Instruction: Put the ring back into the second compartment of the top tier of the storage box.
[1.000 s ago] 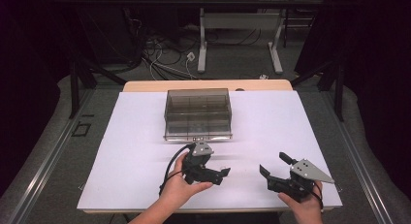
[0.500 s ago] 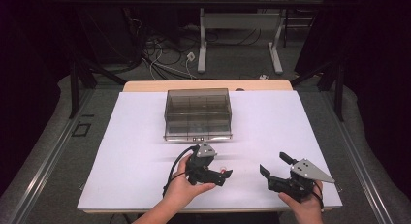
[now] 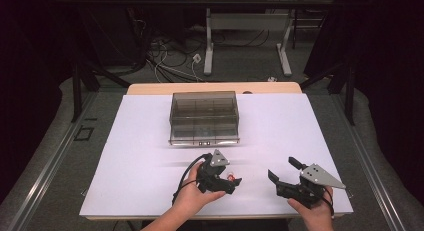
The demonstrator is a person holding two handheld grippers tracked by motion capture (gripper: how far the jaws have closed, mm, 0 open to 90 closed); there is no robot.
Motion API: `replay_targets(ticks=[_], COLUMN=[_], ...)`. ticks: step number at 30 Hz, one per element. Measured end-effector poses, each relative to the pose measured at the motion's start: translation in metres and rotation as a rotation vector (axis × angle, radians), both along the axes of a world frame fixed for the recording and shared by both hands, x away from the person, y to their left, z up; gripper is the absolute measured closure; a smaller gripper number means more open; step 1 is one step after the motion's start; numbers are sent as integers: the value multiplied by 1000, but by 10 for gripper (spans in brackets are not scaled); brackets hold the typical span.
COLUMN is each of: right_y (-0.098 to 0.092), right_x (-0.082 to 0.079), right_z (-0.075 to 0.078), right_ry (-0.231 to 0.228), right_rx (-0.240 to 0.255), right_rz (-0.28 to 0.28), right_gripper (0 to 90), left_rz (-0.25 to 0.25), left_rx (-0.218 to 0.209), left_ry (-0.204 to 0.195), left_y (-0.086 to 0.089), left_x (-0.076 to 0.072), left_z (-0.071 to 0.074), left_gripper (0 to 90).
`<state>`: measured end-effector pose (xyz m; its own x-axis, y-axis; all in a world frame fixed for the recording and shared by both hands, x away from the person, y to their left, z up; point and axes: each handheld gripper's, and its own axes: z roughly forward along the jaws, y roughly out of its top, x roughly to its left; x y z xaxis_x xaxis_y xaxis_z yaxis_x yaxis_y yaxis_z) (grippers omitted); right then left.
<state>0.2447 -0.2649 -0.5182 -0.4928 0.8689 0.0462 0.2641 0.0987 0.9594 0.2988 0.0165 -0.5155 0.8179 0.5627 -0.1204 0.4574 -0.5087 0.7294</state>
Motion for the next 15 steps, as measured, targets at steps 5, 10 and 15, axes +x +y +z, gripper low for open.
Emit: replay_targets(ticks=[5,10,15], right_y=[0,0,0], right_x=[0,0,0], right_z=[0,0,0], right_ry=[4,3,5], right_rx=[3,4,3], right_rz=[1,3,3], right_gripper=[148,148,148], left_rz=[-11,-11,-24], left_rx=[33,53,80], left_ry=[-18,-9,-28], left_y=[-4,-7,-12], left_x=[0,-1,0], left_z=[-5,-8,-12], left_gripper=[301,356,385])
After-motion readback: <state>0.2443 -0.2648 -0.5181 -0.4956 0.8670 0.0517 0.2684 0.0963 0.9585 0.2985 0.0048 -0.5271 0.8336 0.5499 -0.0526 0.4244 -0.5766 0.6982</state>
